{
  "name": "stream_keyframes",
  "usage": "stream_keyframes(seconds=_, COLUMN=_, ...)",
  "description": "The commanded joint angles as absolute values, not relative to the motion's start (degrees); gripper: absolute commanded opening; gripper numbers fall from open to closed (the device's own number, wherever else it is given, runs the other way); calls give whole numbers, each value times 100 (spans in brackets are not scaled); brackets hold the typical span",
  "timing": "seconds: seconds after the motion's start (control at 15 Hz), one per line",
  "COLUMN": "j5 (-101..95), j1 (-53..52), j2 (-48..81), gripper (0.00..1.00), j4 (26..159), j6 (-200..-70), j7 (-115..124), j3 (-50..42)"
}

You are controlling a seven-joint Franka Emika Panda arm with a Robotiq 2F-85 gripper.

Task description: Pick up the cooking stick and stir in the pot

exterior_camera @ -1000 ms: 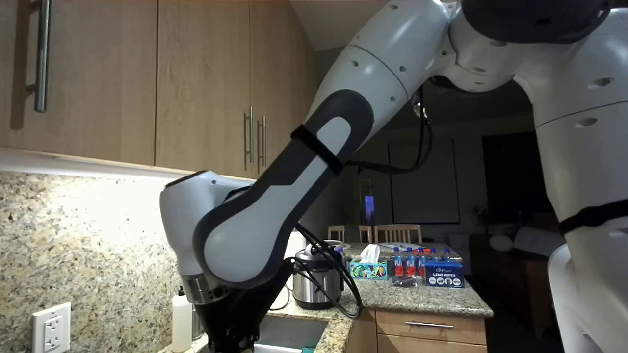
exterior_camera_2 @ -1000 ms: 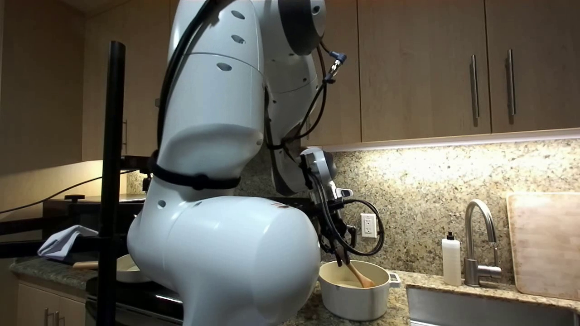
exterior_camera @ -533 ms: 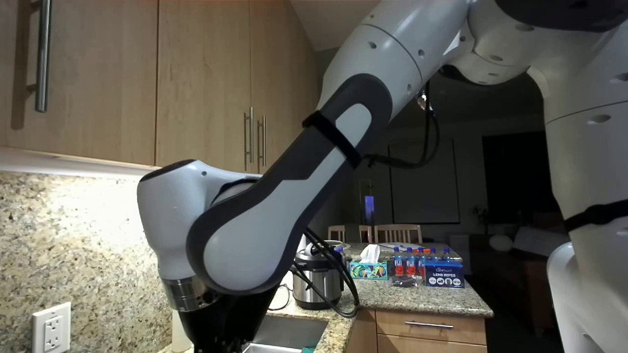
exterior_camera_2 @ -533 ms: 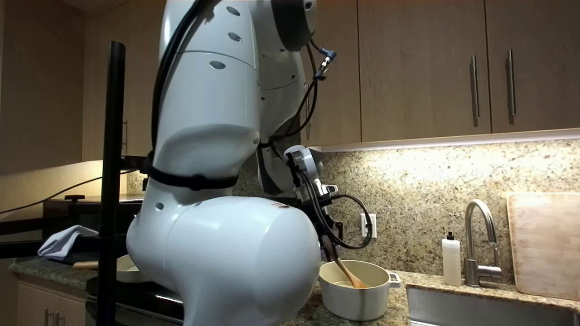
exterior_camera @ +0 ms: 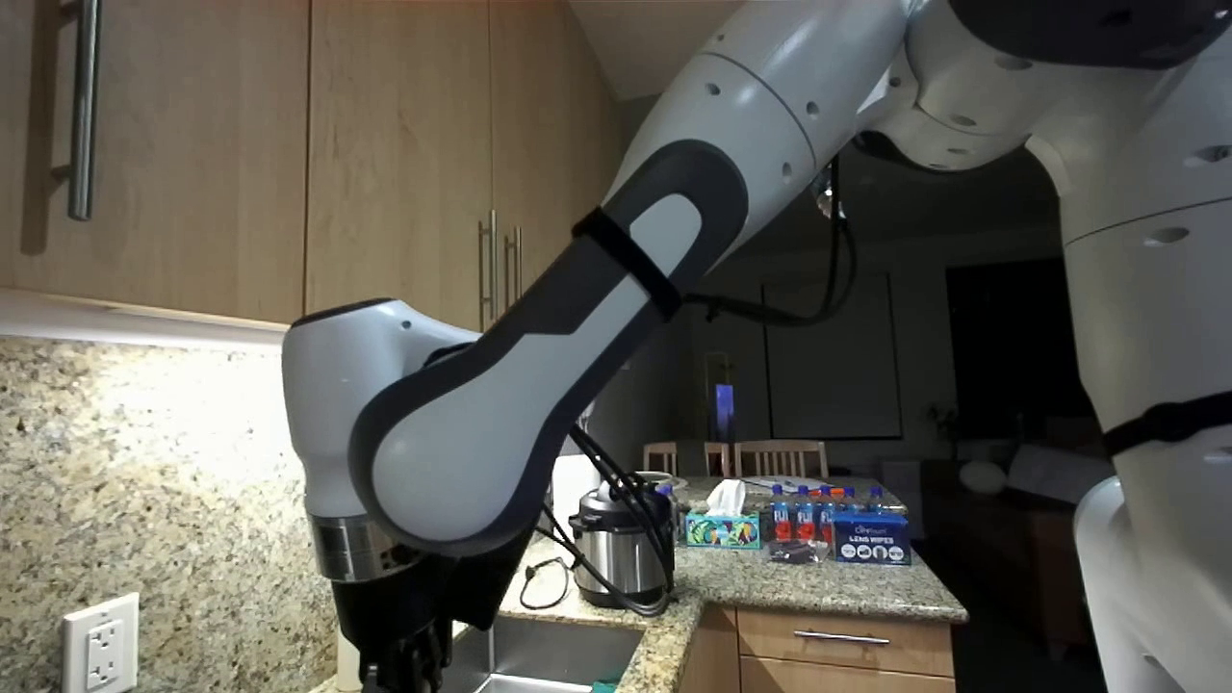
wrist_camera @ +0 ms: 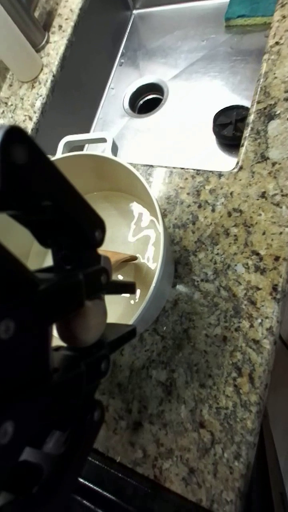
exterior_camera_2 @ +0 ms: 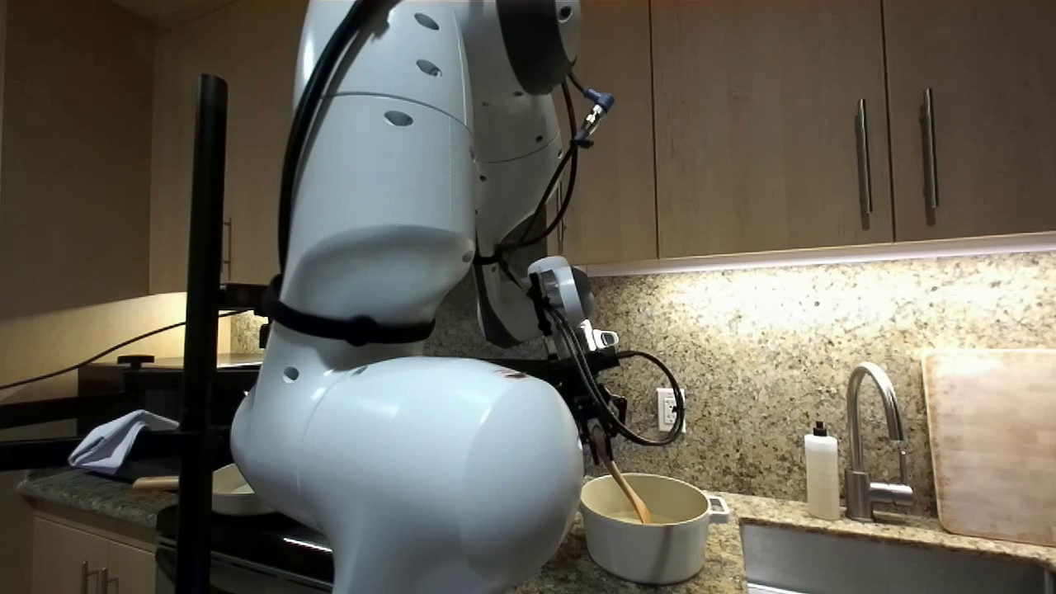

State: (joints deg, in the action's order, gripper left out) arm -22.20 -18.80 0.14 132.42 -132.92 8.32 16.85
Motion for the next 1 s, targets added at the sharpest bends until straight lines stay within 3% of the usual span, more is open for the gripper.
stream_keyframes(seconds=0.0, j5=-1851, j1=-1811, j2=211, gripper=6, j4=13007, j6=-13396, j7=135, j3=1685)
stream_keyframes(seconds=0.6, j5=-825, j1=-1557, j2=981, gripper=6, j4=12125, j6=-12994, j7=380, j3=1366)
stream_keyframes(seconds=0.93, j5=-706, j1=-1528, j2=784, gripper=6, j4=12402, j6=-13269, j7=1062, j3=1183)
